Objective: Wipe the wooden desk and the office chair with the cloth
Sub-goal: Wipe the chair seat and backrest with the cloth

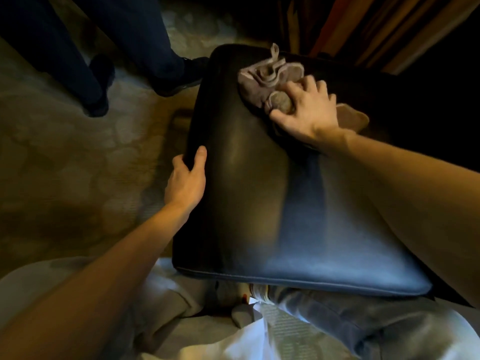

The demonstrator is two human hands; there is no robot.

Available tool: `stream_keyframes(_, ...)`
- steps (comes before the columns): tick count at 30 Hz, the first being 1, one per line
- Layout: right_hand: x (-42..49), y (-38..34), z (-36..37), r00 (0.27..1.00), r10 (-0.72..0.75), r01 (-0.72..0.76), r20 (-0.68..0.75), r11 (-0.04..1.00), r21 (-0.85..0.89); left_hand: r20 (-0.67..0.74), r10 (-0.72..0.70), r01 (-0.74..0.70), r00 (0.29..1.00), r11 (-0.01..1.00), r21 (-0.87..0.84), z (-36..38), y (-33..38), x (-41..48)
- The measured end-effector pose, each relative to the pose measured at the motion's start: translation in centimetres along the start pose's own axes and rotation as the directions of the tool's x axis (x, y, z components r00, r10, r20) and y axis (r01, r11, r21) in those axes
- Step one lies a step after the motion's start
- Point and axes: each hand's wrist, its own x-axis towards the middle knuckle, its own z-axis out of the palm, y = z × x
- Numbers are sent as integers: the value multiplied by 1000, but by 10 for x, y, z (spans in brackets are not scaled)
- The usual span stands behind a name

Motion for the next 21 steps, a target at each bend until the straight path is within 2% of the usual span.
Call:
stream_keyframes(5,-94,-21,4,995,-86,83,54,994,68,-38,-2,3,999,1000,12,1,2,-1)
stream_keyframes(9,-202,-28,17,962,-271,265,29,955,132,-62,-4,7,998,999,42,2,4,-6)
stream_keyframes(11,-230,-23,11,939,-316,291,134,940,179,-62,-14,16,998,999,35,0,6,-12)
stream_keyframes(13,-224,-17,-1,938,-280,224,207,941,255,-57,-15,17,998,1000,22,-1,6,-13)
stream_keyframes(15,-202,-12,-15,963,-229,184,142,944,274,-44,-12,12,999,1000,3,-3,3,-13)
stream_keyframes(17,-177,-3,-33,982,-180,188,-55,955,230,-25,-11,10,1000,1000,-16,-2,1,-14)
stream_keyframes(19,-151,3,-55,966,-120,161,-229,972,173,-12,-13,13,1000,1000,-29,-3,-1,-15)
stream_keyframes(21,-123,9,-81,962,-48,74,-271,993,89,-1,-8,8,1000,999,-32,-4,-2,-14)
